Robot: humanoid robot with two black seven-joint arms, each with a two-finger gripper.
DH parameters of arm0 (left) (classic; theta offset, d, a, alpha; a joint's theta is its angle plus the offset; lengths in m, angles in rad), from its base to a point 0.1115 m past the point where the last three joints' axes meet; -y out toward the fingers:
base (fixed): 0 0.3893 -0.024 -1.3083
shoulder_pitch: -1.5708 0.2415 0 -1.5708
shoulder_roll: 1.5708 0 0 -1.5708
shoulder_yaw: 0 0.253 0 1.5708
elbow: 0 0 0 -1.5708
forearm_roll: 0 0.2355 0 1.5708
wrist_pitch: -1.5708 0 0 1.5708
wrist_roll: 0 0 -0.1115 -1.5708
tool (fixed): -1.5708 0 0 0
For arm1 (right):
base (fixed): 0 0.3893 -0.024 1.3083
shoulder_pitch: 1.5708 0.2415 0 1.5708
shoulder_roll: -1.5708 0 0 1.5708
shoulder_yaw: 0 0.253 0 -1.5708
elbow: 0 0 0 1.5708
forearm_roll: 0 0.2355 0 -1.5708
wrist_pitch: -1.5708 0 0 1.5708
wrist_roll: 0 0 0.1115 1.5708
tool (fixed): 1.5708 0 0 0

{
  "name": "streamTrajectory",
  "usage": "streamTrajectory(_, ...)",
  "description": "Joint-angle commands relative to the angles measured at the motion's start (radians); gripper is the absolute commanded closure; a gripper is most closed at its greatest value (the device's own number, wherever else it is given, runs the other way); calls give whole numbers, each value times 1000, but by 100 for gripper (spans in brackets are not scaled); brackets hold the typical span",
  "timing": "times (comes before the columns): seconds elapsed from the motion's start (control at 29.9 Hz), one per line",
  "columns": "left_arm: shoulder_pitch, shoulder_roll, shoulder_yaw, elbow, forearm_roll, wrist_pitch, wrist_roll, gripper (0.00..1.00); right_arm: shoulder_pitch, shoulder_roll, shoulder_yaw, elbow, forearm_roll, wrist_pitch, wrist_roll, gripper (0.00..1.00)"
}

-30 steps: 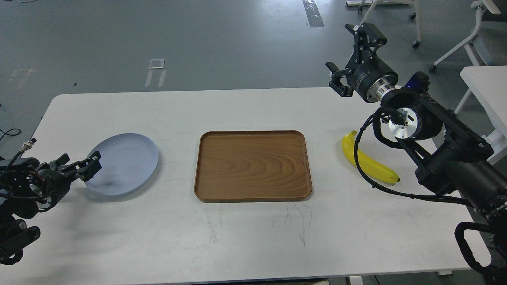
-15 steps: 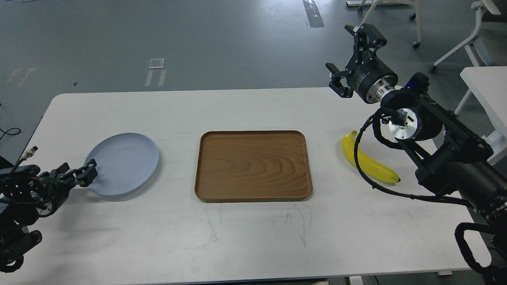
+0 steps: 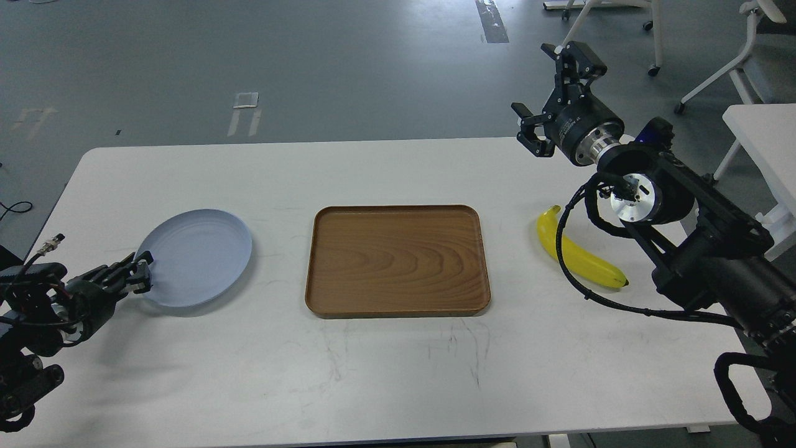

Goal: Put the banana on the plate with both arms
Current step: 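Grasp the rim of the light blue plate with the left gripper, then lift the plate with the left gripper and carry it over the tray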

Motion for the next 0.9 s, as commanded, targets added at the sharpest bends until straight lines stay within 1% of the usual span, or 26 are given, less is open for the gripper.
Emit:
streamTrajectory(0.0, -6, 1, 0, 1, 0, 0, -1, 100, -1, 0, 2, 0, 0, -2, 2, 0)
streamTrajectory(0.27, -16, 1, -2, 0, -26, 8, -4, 100, -1, 0, 3, 0, 0, -3, 2, 0)
streamTrajectory(0.33, -18, 1, -5, -5, -40, -1, -5, 100, 1, 0, 5, 0, 0, -3, 3, 0)
streamTrajectory(0.5, -93, 3, 0, -31, -60, -10, -8, 100, 9, -2, 8, 0, 0, -5, 6, 0)
streamTrajectory(0.54, -104, 3, 0, -46, -57, -12, -8, 100, 10, -3, 8, 0, 0, -3, 6, 0)
streamTrajectory(0.7, -197, 15, 0, -265, -63, -47, -8, 100, 19, -21, 3, 2, 0, -3, 6, 0)
streamTrajectory(0.74, -197, 15, 0, -265, -63, -47, -8, 100, 19, -21, 3, 2, 0, -3, 6, 0)
streamTrajectory(0.87, -234, 3, -2, -391, -51, -47, -8, 100, 25, -38, 5, 2, 0, -3, 6, 0)
